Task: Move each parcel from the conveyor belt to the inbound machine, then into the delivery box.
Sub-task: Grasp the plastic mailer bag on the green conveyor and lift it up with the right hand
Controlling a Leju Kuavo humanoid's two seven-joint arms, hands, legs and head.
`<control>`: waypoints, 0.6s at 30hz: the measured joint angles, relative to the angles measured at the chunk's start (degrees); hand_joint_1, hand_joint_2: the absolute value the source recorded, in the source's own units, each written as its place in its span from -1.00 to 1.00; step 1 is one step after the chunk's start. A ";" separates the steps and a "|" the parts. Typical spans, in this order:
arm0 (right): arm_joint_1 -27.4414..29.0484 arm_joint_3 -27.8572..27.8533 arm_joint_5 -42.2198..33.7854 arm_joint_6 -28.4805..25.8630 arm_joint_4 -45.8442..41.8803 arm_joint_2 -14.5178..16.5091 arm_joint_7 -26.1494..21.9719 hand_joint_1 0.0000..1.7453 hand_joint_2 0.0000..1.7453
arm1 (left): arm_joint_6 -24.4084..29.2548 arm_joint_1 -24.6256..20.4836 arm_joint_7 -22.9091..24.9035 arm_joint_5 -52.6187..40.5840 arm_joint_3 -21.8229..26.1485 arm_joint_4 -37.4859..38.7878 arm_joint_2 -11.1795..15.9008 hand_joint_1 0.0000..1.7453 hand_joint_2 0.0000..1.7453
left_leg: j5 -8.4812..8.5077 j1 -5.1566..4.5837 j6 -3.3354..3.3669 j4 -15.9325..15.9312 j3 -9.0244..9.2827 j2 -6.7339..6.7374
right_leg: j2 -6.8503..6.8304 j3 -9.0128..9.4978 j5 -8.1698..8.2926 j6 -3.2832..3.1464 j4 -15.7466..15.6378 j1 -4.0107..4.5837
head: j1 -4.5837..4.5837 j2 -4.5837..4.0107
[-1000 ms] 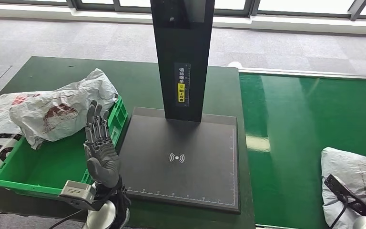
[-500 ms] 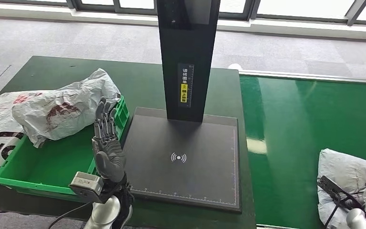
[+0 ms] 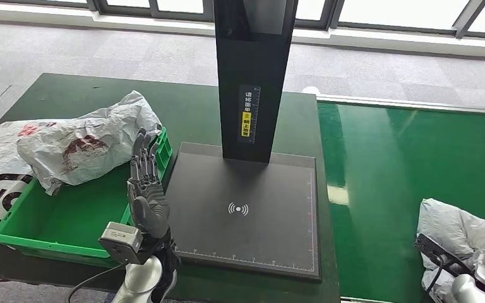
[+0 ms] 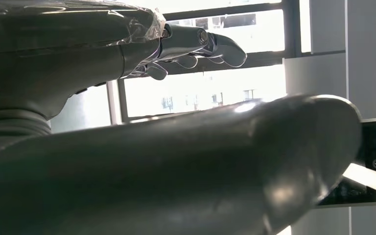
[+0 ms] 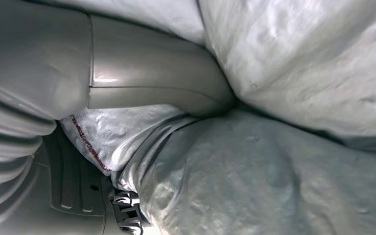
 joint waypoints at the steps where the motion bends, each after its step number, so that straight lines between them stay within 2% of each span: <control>1: 0.02 0.06 -0.05 -0.41 0.02 0.07 -0.38 1.00 1.00 | 0.00 -0.01 0.00 0.00 0.00 0.05 0.00 -1.00 -1.00 | -0.01 0.01 0.01 0.00 0.00 0.00 | 0.00 0.01 0.00 0.00 -0.01 0.01 | 0.01 0.00; 11: 1.87 2.02 -5.36 -9.54 -3.79 1.82 -5.23 1.00 1.00 | 0.74 0.03 0.00 -0.02 0.01 0.20 0.02 -1.00 -1.00 | -0.08 -0.03 0.05 -0.01 -0.06 0.30 | 0.22 -0.07 0.05 0.03 0.01 0.02 | 0.02 0.00; 16: 2.67 2.22 -10.95 -19.12 -7.94 4.38 -9.60 1.00 1.00 | 1.27 0.86 -0.04 -0.35 0.01 -0.60 0.02 -1.00 -1.00 | -0.02 -0.17 0.02 -0.02 -0.27 0.46 | 0.41 -0.42 0.12 0.04 0.23 -0.09 | 0.02 0.00; 18: 2.77 2.25 -12.41 -20.95 -9.43 5.56 -11.01 1.00 1.00 | 1.45 1.15 -0.07 -0.54 0.01 -0.81 0.02 -1.00 -1.00 | 0.08 -0.29 0.04 -0.02 -0.34 0.32 | 0.29 -0.56 0.11 0.05 0.33 -0.22 | 0.02 0.00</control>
